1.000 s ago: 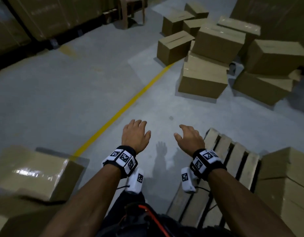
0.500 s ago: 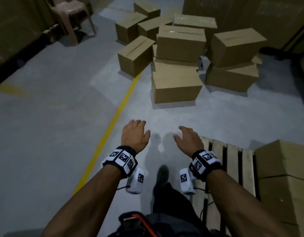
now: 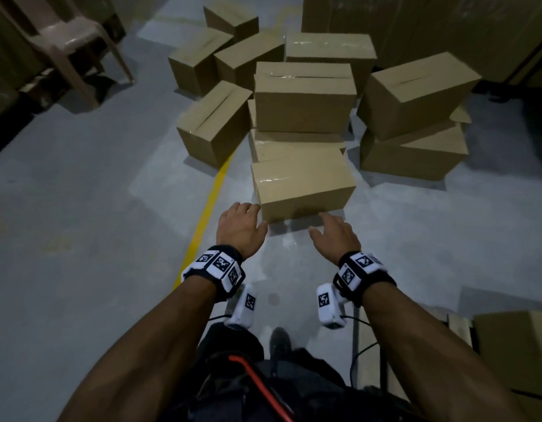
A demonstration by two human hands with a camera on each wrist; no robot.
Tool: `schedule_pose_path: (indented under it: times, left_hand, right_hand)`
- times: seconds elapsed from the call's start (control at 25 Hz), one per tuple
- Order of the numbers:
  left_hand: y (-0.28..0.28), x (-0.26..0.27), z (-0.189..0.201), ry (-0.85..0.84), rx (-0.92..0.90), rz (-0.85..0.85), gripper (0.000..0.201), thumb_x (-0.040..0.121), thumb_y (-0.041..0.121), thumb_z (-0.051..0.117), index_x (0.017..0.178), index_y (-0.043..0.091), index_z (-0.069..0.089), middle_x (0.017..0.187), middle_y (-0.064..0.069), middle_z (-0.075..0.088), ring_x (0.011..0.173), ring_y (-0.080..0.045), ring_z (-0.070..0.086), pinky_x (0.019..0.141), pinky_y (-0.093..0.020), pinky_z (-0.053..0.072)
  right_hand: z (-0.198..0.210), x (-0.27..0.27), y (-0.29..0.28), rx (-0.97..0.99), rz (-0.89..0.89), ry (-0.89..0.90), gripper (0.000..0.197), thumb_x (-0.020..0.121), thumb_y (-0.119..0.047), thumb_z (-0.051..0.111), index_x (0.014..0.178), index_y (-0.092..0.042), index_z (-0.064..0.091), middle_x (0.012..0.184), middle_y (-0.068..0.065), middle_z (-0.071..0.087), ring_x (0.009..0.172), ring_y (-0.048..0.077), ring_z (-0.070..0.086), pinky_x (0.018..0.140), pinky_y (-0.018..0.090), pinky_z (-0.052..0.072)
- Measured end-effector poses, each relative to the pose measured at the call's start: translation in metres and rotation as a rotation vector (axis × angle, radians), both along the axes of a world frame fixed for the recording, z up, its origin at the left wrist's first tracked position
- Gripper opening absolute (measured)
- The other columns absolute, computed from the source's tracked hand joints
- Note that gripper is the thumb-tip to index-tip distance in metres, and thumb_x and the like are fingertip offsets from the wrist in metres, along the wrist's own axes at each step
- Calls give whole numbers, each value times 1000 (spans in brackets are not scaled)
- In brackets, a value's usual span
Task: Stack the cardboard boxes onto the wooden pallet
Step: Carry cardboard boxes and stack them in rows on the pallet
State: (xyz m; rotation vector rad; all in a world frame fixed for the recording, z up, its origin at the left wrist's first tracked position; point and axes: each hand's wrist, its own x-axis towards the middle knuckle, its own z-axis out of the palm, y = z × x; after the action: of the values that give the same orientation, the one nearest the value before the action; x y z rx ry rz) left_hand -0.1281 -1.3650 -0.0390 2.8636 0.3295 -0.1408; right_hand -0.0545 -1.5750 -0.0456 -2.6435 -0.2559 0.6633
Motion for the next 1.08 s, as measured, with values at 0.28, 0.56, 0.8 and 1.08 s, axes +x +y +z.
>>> schedule_pose_path:
  times: [0.28,0.56,0.8,1.08]
  left_hand:
    - [52,170,-25,37,8,-149,48,99,41,44,137,13,51,136,-9,57,126,-28,47,104,-42,39]
    - [103,341,-42,139,70,-416,47,98,41,44,137,16,51,135,-7,58,124,-27,49,100,-41,40]
    - [103,447,-55,255,27,-504,49,98,41,44,140,16,48,140,-8,55,129,-27,47,105,-43,39]
    - [101,555,-99,418,-16,-425,52,100,42,44,143,13,44,142,-15,52,129,-33,48,104,-43,42]
  right_hand:
    - [-18,132,40,-69,-115,13,57,102,-44,45,152,-19,35,154,13,37,140,37,35,111,48,35]
    - [-28,243,85,-143,-307,63,49,101,-41,46,142,-13,46,145,16,46,130,38,44,104,45,40]
    - [-55,304,88,13,-553,197,57,101,-39,50,152,-18,36,154,13,39,138,35,39,112,44,36]
    - [-128,374,79,290,-933,339,53,102,-31,52,150,-13,40,153,14,42,138,34,42,111,39,37]
